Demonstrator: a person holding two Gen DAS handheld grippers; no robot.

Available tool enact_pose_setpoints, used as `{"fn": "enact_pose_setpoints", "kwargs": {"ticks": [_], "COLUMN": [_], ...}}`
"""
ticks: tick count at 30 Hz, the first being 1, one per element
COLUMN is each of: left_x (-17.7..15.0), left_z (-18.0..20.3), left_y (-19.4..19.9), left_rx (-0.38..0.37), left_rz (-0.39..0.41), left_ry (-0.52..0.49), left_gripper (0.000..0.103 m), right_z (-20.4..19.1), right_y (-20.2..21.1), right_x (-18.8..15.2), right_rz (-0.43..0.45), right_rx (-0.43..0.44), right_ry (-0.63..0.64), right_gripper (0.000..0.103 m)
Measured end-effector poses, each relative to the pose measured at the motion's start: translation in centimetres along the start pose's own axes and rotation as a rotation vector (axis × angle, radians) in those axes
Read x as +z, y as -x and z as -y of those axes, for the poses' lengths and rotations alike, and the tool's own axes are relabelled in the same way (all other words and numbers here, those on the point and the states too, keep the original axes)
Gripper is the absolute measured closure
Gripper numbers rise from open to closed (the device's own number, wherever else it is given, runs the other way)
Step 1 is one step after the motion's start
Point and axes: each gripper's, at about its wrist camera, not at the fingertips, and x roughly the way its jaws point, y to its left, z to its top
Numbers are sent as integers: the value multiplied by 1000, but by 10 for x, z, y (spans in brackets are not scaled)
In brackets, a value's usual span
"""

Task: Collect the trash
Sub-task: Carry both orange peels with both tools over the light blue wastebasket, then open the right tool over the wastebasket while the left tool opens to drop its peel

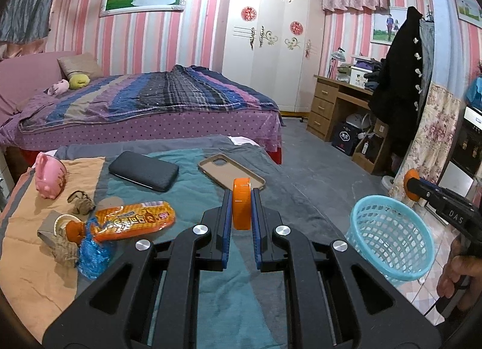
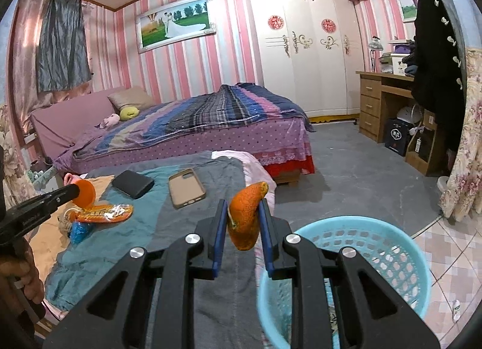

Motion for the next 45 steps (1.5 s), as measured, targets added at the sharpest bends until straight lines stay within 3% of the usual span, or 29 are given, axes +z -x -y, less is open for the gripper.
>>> {"fn": "enact_pose_setpoints", "kwargs": {"ticks": [10, 18, 21, 22, 30, 31, 32, 34, 39, 45], "left_x": [1, 1, -1, -2, -12, -12, -13, -13, -6, 6], "left_z": [7, 55, 91, 101, 186, 194, 202, 211, 186, 81], "left_y": [0, -24, -38, -42, -74, -77, -79, -78, -67, -43], "left_rx": [-54, -139, -185, -198, -358, -392, -421, -415, -328, -95], "left_rz": [-2, -57, -81, -89, -175, -191, -206, -184, -134, -95], "left_ry": [25, 14, -18, -24, -86, -99, -117, -151, -159, -89], "left_gripper": [92, 92, 92, 92, 92, 85, 61, 33, 33, 33], "right_z": [51, 80, 95, 98, 120, 123, 126, 131, 131, 101], "right_y": [6, 4, 9, 11, 23, 22, 23, 23, 23, 12], "right_x": [-6, -13, -11, -11, -10, -9, -9, -10, -7, -3], "right_rz": [-25, -55, -31, -21, 41, 42, 43, 37, 31, 17], "right_rx": [-84, -122, -164, -172, -239, -242, -243, -237, -220, -156], "right_ry": [-71, -113, -164, -176, -243, -245, -249, -263, -262, -191], "right_gripper": [81, 77, 46, 41, 41, 41, 41, 41, 41, 41]}}
